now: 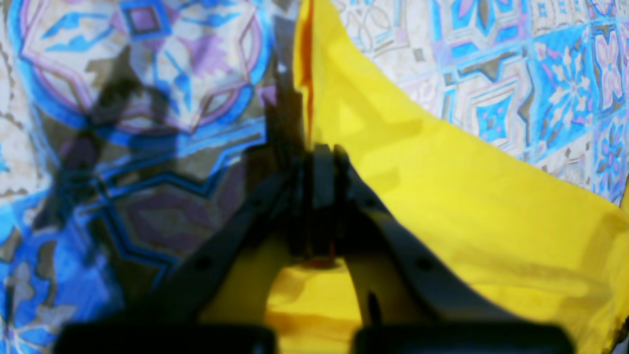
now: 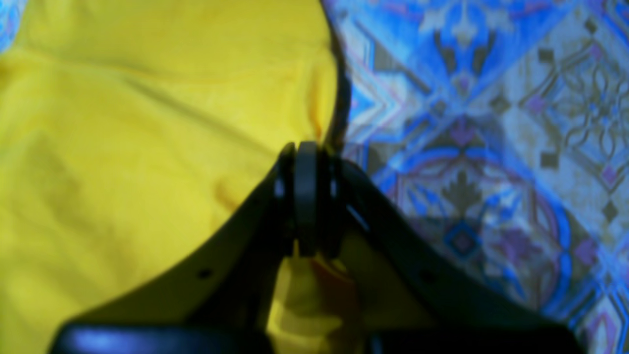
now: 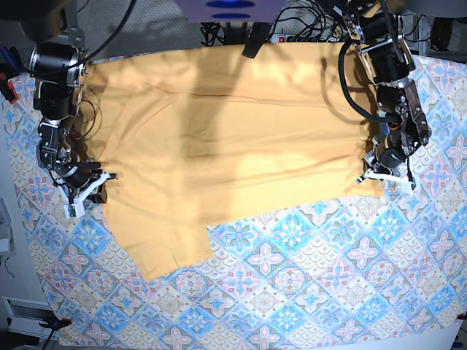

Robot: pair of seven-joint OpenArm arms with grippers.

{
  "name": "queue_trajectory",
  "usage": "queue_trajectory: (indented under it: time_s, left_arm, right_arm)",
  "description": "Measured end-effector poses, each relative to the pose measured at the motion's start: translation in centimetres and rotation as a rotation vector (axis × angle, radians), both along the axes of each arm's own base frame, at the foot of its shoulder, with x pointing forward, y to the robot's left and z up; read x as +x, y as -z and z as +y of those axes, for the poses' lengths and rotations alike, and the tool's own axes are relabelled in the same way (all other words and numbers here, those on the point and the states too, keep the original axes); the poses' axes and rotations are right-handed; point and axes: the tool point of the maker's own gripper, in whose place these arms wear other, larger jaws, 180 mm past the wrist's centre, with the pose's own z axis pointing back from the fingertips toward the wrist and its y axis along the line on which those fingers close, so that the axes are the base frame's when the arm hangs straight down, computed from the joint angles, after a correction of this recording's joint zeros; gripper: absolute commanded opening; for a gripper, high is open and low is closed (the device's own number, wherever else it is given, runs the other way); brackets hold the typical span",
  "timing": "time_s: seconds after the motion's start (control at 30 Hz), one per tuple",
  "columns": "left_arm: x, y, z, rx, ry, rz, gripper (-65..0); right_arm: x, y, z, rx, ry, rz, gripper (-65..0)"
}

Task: Fold the T-shirt properly
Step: 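Hold the side edges with both grippers and adjust the grip, then lift the held edges and pull them toward the robot base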

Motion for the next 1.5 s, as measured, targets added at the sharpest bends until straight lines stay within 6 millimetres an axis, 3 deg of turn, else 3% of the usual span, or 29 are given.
queue_trajectory:
  time_s: [0.2,0.5,0.77,0.97,1.23,1.5]
  left_arm:
    - [0.4,-3.2,0.5,0.067,0.024,-0.084,-65.0]
    - [-1.7,-3.5,0.4,0.101,0.047,-0.082,-65.0]
    - [-3.3,-5.2,0.3,0.152,0.081,-0.111,-65.0]
    - [-5.3,-6.1,0.0,0.192,0.112,-0.115,-65.0]
    - [-8.0,-5.8,-0.9,0.158,0.121,-0.096,-65.0]
    - [-10.9,-4.3,-1.4,0.089,0.105,-0.048,-65.0]
  right_arm:
    - [-0.6,-2.4,-1.0,-0.047,-0.006,-0.046,-64.8]
    - [-2.5,-4.7,-2.2,-0.109,-0.017,-0.082,-64.8]
    - [-4.0,-4.9,-3.4,-0.084,-0.017,-0.051,-64.8]
    - [-5.7,-3.5,-3.4,-0.087,-0.018,-0.006,-64.8]
    - [-7.4,-3.0,-3.3,-0.109,-0.031,0.014,-64.8]
    - [-8.0,-4.3,-3.1,-0.149,-0.060,-0.024,-64.8]
